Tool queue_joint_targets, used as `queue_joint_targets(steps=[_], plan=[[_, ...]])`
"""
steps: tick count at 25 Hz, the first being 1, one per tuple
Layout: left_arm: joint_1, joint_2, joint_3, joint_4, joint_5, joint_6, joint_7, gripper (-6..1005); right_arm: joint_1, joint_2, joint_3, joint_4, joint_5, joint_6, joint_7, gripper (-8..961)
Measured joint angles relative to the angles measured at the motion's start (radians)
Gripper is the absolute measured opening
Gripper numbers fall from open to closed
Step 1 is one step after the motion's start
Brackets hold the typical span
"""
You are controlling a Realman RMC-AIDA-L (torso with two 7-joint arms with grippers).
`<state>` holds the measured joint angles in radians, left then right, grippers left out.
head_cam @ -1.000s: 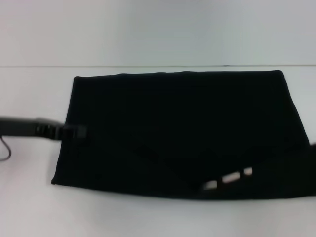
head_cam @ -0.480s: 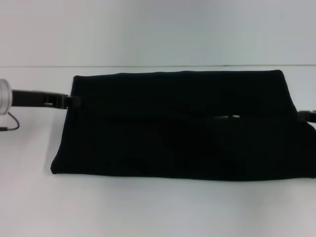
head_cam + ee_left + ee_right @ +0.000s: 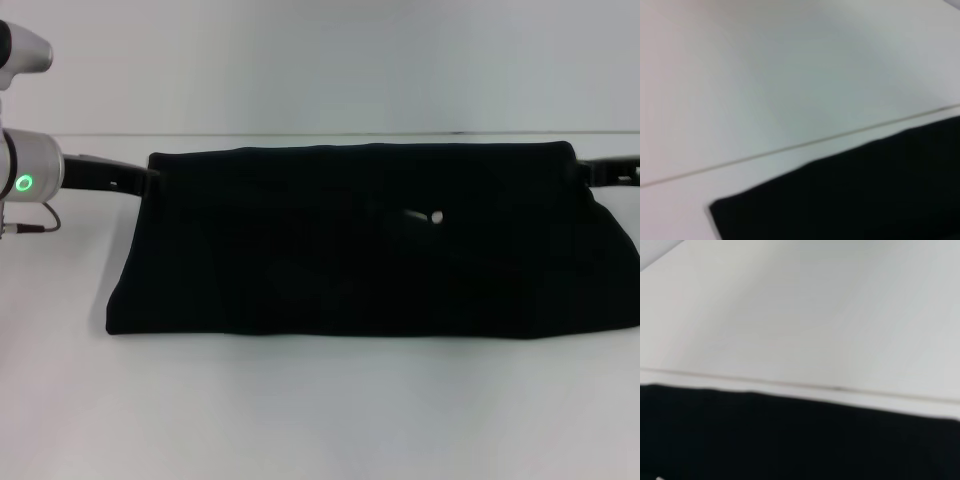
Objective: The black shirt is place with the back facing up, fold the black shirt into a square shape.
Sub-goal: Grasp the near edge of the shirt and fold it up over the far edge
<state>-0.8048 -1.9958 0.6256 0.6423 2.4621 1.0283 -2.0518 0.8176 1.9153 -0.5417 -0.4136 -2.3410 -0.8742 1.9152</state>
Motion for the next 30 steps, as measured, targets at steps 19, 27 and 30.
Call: queue_joint_targets(steps=[19,27,30], plan=[[-0.054,-0.002,0.044,-0.050,-0.004,-0.280,0.009,0,0.110,0.034,-0.001,0.050,0.003,0.253,0.037,8],[-0.075,0.004,0.045,-0.050,-0.003,-0.314,0.011,1,0.118,0.024,-0.009,0.045,0.061,0.266,0.039,9],[-0.085,0.000,0.050,-0.050,-0.001,-0.329,0.011,1,0.126,0.023,-0.010,0.045,0.068,0.274,0.037,9]])
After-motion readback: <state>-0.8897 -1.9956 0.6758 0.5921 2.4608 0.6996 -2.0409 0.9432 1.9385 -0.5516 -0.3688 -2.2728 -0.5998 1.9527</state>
